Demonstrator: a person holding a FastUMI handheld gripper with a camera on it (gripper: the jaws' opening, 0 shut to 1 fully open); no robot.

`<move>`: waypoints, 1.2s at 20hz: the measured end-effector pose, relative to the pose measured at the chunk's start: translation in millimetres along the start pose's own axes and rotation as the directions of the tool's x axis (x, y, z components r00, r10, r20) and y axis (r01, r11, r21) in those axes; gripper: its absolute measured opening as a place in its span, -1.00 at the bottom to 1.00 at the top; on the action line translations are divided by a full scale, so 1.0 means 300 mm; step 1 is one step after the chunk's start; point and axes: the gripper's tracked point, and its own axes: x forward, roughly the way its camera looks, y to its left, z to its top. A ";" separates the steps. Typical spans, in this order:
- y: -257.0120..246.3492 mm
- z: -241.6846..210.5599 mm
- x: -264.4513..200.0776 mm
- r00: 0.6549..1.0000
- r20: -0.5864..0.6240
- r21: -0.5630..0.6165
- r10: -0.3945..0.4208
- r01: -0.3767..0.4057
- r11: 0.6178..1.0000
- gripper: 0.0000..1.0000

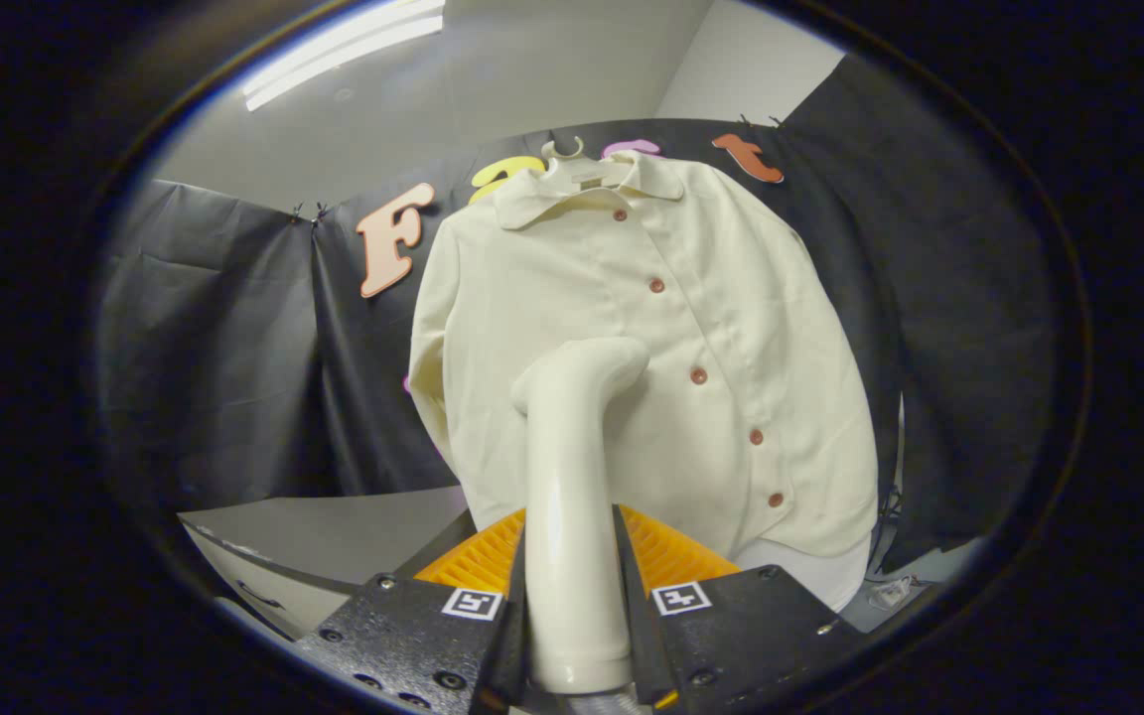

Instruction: Iron the clothes twice with a garment steamer, once on the left side and once on the right side.

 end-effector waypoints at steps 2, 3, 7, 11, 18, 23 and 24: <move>-0.010 -0.034 -0.012 1.000 -0.017 0.011 -0.005 0.005 1.000 -0.19; -0.013 -0.050 -0.017 1.000 -0.024 0.017 -0.007 0.007 1.000 -0.19; -0.035 -0.120 -0.041 0.999 -0.051 0.035 -0.014 0.016 0.999 -0.19; -0.057 -0.174 -0.060 0.997 -0.072 0.049 -0.024 0.027 0.998 -0.19; -0.100 -0.279 -0.118 0.990 -0.135 0.049 -0.052 0.059 0.997 -0.19; -0.139 -0.345 -0.160 0.983 -0.166 0.055 -0.074 0.084 0.995 -0.18; -0.144 -0.357 -0.169 0.982 -0.171 0.057 -0.078 0.089 0.994 -0.18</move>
